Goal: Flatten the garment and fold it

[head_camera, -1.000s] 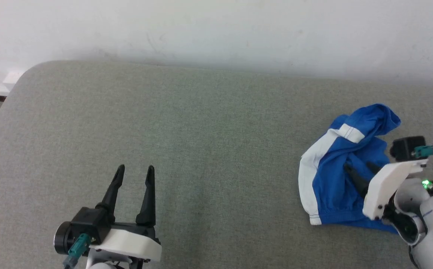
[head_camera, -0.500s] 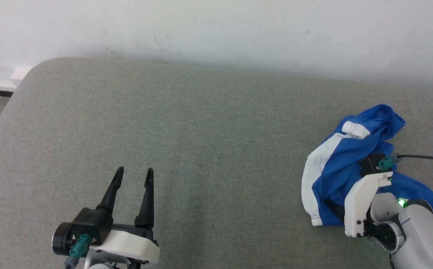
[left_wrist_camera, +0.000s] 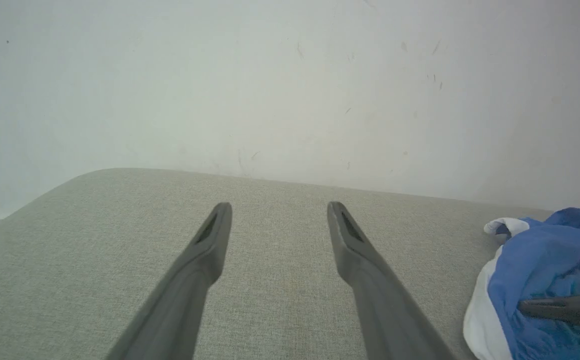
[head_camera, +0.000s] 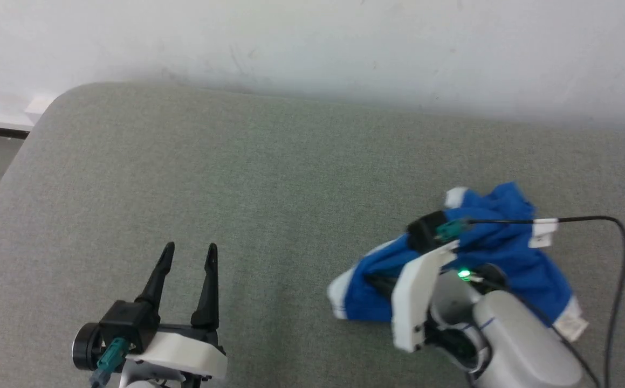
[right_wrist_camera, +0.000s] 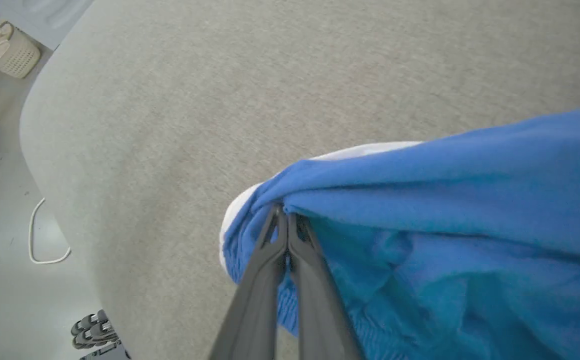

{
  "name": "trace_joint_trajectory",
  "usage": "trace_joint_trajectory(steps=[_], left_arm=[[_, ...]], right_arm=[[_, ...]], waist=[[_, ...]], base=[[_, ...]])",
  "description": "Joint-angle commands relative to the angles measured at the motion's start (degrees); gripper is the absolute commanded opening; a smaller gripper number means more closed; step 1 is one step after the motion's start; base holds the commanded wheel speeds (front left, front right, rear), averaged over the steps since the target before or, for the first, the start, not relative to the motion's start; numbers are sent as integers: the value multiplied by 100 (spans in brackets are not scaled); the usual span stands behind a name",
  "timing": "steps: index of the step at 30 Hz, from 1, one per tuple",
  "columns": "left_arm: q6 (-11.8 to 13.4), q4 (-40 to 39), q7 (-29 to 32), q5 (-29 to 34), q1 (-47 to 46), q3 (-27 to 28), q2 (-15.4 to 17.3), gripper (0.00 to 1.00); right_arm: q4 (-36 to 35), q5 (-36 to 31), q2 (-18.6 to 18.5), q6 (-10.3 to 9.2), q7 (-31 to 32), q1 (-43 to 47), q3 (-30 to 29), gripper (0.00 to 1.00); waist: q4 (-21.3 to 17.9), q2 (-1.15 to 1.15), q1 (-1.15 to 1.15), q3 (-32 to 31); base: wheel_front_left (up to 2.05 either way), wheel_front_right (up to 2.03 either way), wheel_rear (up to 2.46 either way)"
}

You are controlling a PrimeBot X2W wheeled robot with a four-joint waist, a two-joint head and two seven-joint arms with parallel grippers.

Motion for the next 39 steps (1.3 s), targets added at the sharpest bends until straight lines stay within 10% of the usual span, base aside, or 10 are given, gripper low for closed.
trace_joint_trajectory(steps=[1,5,6,7,14,23,39], left_arm=[[-19,14,-27,42,43,21,-14,100],[-37,33,-27,51,6,6,-16,100],[-41,40,-27,51,-3,1,-18,100],[-43,45,-27,48,-13,-3,-20,100],[-19,71,-27,11,32,73,-31,100],[-1,128,-27,31,169,209,59,100],[-10,271,52,26,100,131,212,100]], right_arm=[[-181,111,65,31,-62,18,222,0],[-494,378,136,31,-56,290,1017,9],[-487,421,125,31,-48,389,1163,32],[-485,386,74,31,-96,454,1288,100],[-932,-211,-90,31,-1639,1061,939,100],[-2233,-1364,139,31,-2854,2203,-862,100],[-3417,-2594,476,31,-2893,3069,-3154,100]], waist=[[-17,0,-1,-18],[-6,0,-1,-6],[0,0,-1,4],[6,0,-1,25],[-59,0,-1,14],[-281,0,-1,-238],[-675,0,-1,-295]], base=[[0,0,0],[0,0,0],[0,0,0],[0,0,0],[0,0,0],[0,0,0],[0,0,0]])
